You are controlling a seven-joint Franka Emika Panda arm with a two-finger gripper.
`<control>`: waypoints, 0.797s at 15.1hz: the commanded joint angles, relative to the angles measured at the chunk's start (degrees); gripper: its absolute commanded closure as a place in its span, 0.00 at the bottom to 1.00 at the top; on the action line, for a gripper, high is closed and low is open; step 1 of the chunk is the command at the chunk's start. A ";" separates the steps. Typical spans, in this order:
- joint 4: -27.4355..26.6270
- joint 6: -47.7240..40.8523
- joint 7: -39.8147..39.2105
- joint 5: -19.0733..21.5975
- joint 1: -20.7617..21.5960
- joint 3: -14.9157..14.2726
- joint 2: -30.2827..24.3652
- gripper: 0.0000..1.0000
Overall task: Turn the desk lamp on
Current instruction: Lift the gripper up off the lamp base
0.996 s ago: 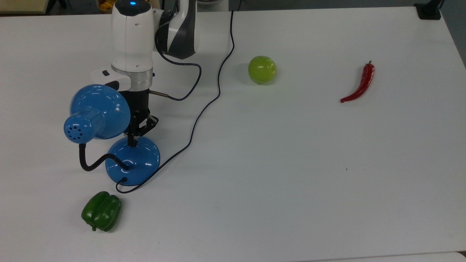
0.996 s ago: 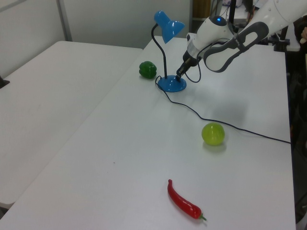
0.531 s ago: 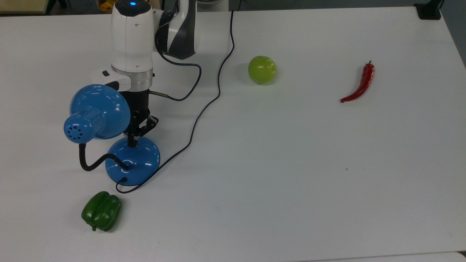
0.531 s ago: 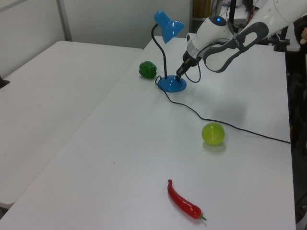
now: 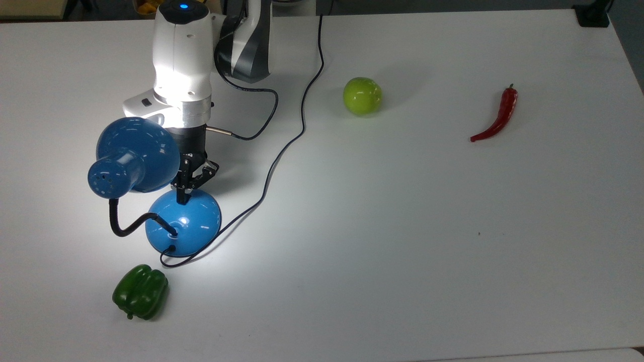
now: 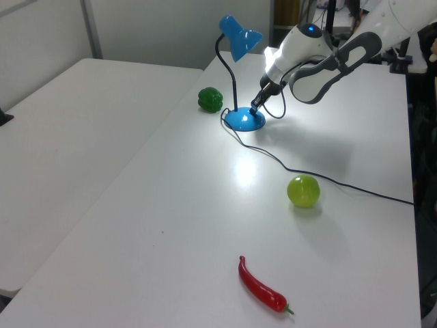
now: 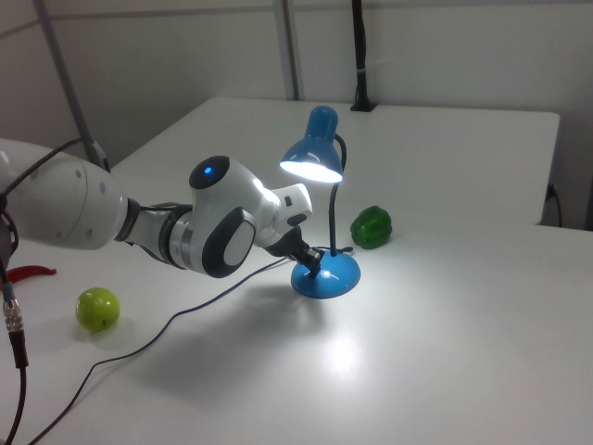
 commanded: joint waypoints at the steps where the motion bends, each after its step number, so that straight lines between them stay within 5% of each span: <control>1: -1.53 0.16 0.38 -0.69 -0.39 -0.56 -1.64 1.00; 7: -8.83 -2.74 -0.41 -0.86 0.22 -0.56 -8.85 1.00; 12: -10.67 -17.12 -1.47 -0.86 0.75 -0.56 -13.60 1.00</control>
